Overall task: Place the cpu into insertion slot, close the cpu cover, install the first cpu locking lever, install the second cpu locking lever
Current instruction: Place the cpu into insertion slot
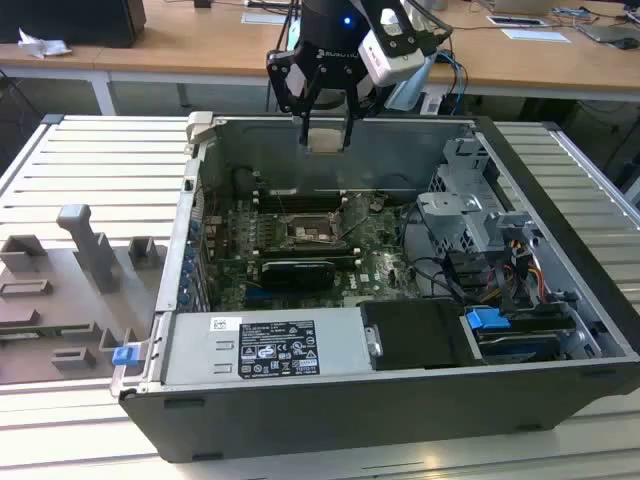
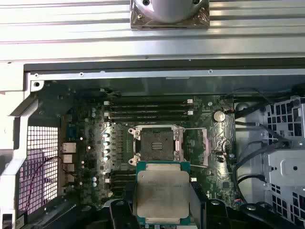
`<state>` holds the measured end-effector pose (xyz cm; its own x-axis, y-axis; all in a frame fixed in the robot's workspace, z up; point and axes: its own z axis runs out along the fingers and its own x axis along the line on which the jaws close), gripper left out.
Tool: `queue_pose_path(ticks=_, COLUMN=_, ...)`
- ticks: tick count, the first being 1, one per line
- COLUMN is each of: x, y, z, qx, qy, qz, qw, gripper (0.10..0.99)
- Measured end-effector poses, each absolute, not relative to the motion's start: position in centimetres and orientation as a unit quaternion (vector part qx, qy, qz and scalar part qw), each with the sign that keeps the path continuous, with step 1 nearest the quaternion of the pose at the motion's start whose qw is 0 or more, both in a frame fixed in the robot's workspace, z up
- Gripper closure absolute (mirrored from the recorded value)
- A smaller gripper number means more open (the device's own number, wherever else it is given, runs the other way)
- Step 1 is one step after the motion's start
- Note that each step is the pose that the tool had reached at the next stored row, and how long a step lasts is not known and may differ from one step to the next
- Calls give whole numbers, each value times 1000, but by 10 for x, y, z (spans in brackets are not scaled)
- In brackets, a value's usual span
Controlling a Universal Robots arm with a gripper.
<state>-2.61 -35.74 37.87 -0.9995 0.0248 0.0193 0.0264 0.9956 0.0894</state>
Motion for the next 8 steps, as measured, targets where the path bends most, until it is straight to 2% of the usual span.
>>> queue_pose_path(ticks=8, x=-26, y=-357, z=378, qx=-78, qy=-996, qz=-45, qw=6, gripper=557)
